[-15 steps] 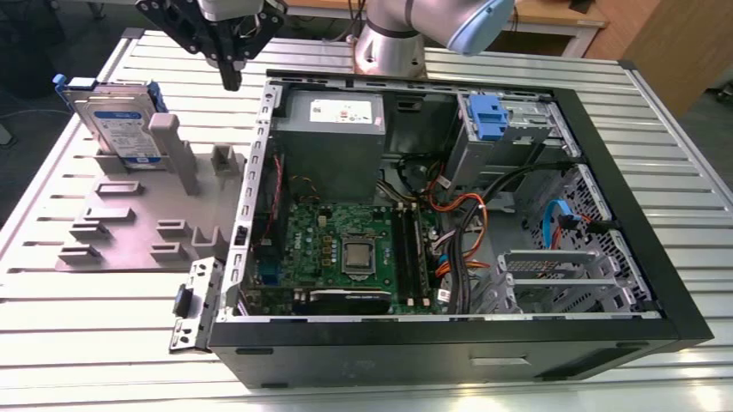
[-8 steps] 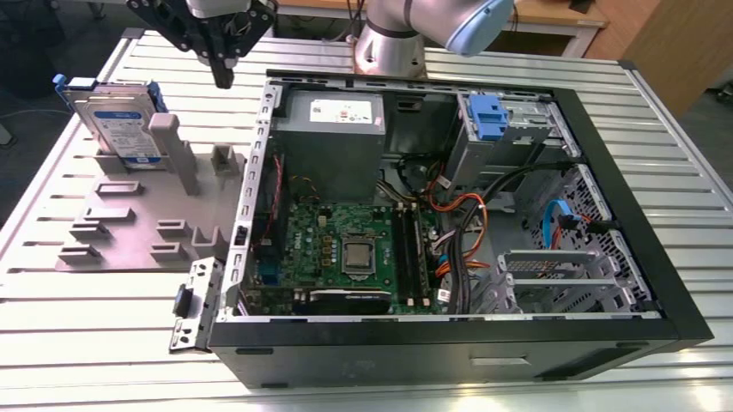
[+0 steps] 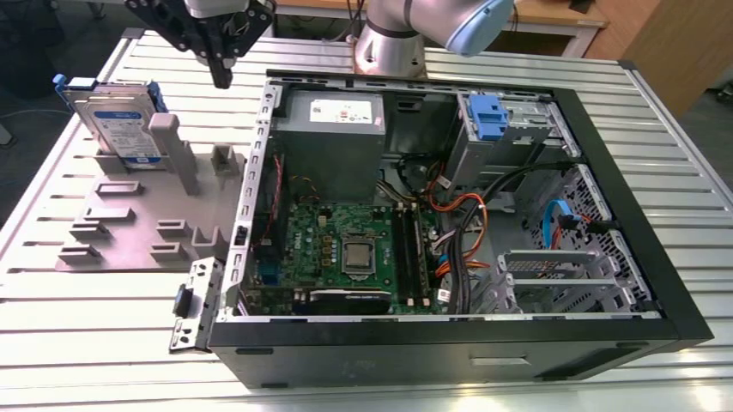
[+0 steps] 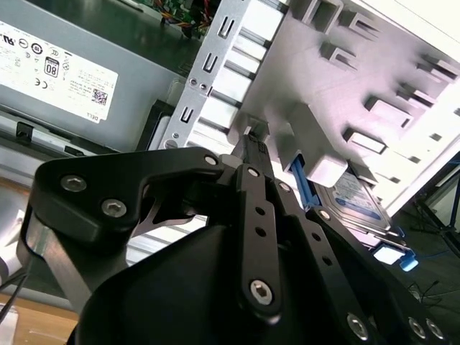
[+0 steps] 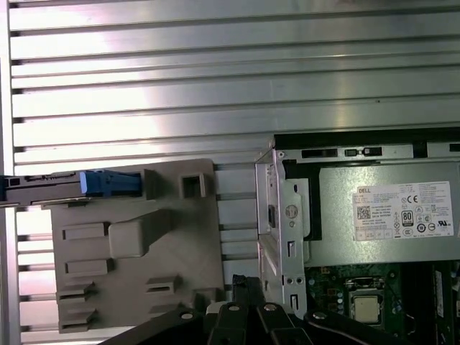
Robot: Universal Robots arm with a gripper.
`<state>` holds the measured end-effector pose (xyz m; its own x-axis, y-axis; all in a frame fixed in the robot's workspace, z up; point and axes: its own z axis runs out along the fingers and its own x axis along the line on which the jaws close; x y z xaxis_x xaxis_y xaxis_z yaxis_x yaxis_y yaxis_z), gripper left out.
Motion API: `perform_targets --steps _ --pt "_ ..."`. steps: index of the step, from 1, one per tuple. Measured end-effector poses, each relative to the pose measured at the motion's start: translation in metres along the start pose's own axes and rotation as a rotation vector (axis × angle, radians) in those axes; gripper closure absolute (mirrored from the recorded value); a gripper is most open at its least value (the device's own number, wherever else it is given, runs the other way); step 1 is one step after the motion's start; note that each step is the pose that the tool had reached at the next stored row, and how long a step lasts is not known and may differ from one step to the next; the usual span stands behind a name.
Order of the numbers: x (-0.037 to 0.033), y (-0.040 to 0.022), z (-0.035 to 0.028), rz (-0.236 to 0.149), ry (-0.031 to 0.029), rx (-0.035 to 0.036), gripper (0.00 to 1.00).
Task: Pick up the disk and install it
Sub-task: 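Reach for the disk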
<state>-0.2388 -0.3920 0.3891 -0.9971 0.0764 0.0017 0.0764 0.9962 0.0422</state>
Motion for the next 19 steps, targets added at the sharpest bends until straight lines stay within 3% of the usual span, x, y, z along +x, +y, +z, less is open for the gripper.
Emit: perform_targets --steps 19 --pt "0.0172 0.0047 0.0003 0.0 0.0 0.0001 0.89"
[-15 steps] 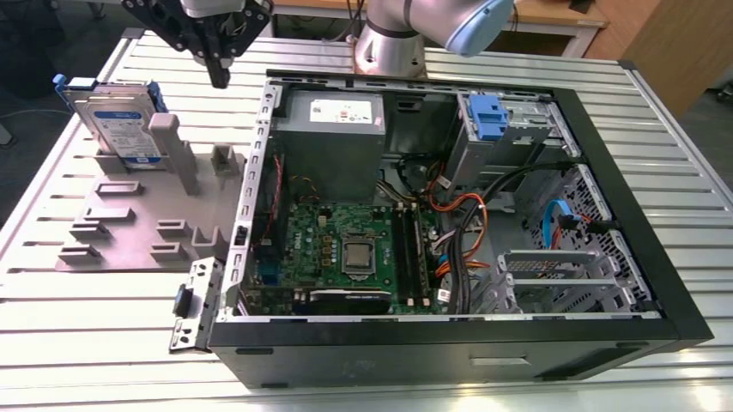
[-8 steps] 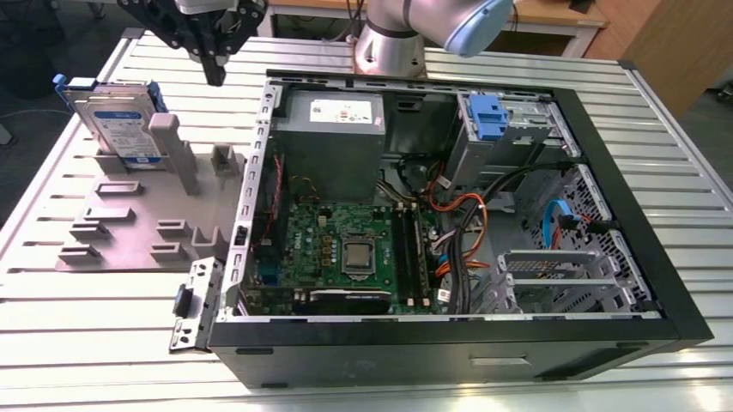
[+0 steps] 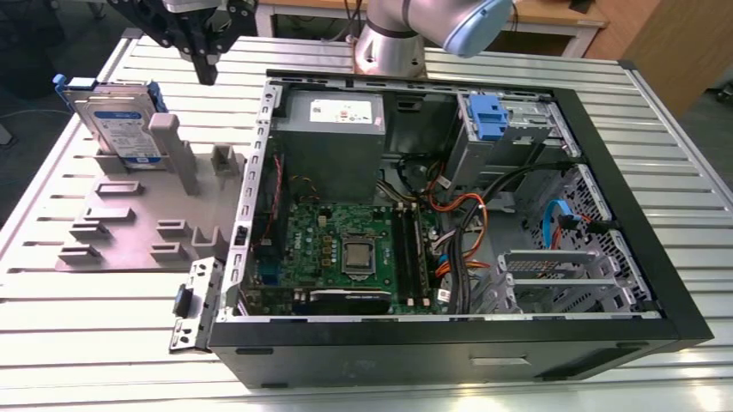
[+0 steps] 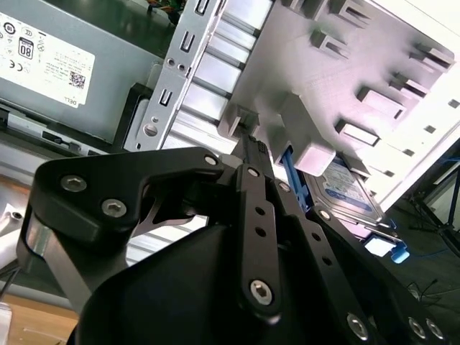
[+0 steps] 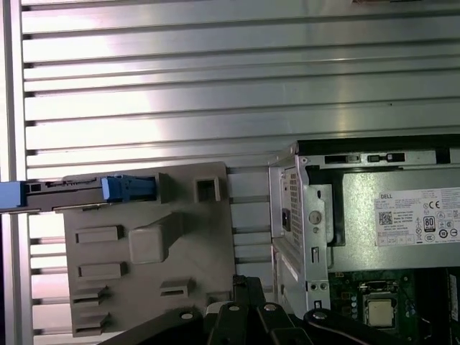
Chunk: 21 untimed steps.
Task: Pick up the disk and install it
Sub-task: 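Reach for the disk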
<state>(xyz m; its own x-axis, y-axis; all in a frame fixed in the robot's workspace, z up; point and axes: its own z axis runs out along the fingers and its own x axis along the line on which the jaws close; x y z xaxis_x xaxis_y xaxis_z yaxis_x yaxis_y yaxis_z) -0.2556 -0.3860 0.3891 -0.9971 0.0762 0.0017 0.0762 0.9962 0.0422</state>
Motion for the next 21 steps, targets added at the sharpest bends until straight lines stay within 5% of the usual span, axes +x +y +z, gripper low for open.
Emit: perform_targets --steps 21 --pt "0.0111 0.0025 0.0002 0.0 0.0 0.0 0.89"
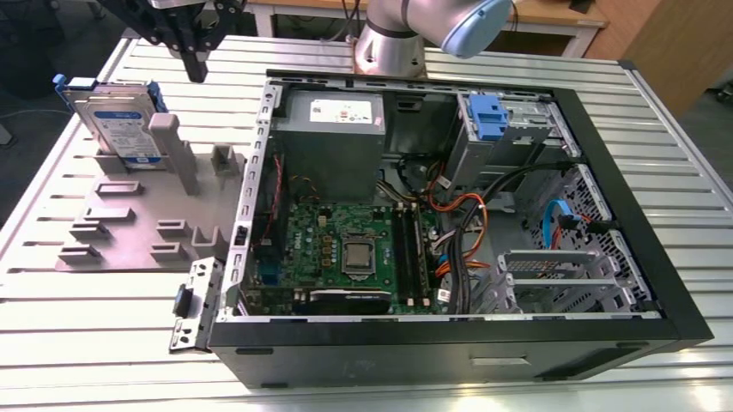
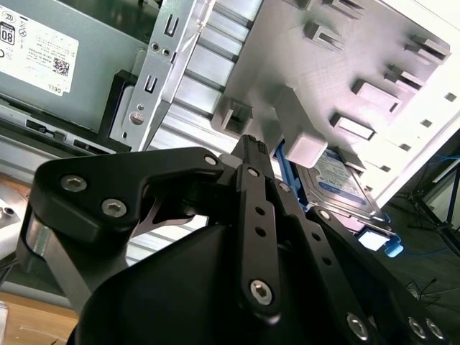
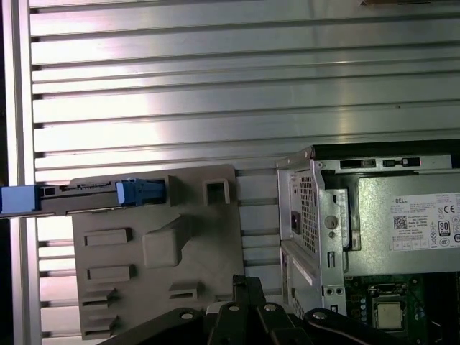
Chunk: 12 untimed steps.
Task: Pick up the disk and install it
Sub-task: 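Reach for the disk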
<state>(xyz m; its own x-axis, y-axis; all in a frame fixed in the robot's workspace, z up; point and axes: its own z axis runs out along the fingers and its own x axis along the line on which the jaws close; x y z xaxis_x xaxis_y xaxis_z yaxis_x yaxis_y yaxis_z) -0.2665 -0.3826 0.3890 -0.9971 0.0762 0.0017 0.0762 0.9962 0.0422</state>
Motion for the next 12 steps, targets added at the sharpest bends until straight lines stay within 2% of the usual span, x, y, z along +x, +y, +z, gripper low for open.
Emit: perform_targets --steps 9,12 --pt "0.002 0.0007 0.0001 0.0 0.0 0.0 0.89" --pt "0.003 0.0032 0.0002 0.0 0.0 0.0 0.89"
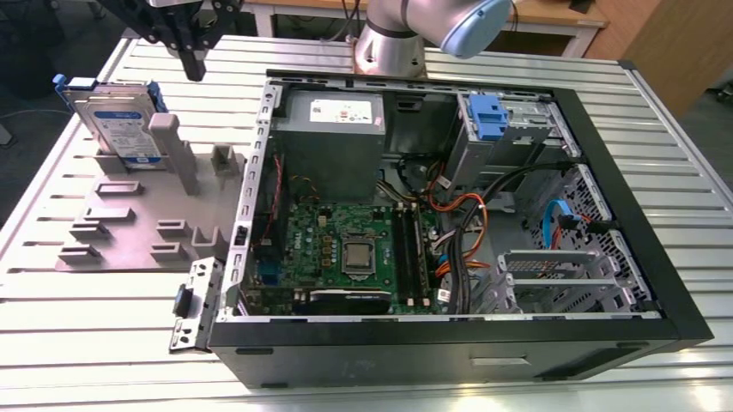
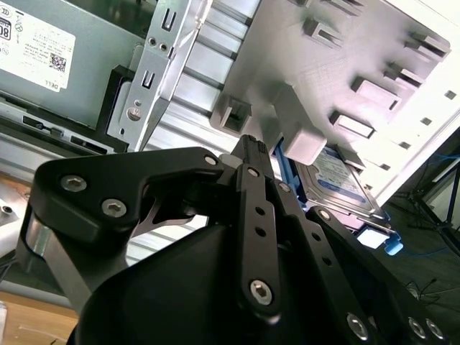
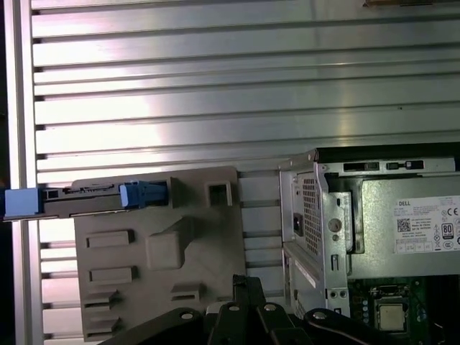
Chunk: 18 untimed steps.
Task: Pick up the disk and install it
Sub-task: 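Reach for the disk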
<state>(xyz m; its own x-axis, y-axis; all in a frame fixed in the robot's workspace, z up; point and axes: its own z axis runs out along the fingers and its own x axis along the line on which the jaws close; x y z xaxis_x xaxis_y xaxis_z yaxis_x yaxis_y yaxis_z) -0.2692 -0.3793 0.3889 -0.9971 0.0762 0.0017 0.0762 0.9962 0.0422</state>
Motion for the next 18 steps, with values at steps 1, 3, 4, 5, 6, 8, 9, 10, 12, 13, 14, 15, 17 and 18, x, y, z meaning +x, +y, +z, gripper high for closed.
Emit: perform_targets --steps 1,3,4,5,6,8,9,10,12,13,14,15,17,18 --pt "0.0008 0.0012 0.0 0.0 0.0 0.0 0.89" --pt "0.003 0.0027 0.0002 0.0 -0.0001 0.0 0.89" --pt "0.0042 0.0032 0.0002 0.0 0.0 0.0 0.89" --pt "0.0056 0.0035 0.0003 0.0 0.0 0.0 0.89" --pt "0.007 0.0037 0.0004 0.0 0.0 0.0 0.89" --pt "0.0091 0.0042 0.0005 0.0 -0.0001 0.0 0.89" --pt "0.0098 0.0043 0.0006 0.0 -0.0001 -0.0001 0.89" --pt "0.0104 0.0043 0.0006 0.0 -0.0001 0.0 0.89" --pt "0.0116 0.0043 0.0007 0.0 0.0 0.0 0.89" --pt "0.0121 0.0043 0.0008 0.0 -0.0001 -0.0001 0.89" --pt "0.0127 0.0043 0.0008 0.0 0.0 0.0 0.89" --pt "0.0133 0.0043 0.0008 0.0 -0.0001 0.0 0.89" --pt "0.0142 0.0043 0.0009 0.0 -0.0001 -0.0001 0.89" --pt "0.0147 0.0043 0.0009 0.0 0.0 0.0 0.89"
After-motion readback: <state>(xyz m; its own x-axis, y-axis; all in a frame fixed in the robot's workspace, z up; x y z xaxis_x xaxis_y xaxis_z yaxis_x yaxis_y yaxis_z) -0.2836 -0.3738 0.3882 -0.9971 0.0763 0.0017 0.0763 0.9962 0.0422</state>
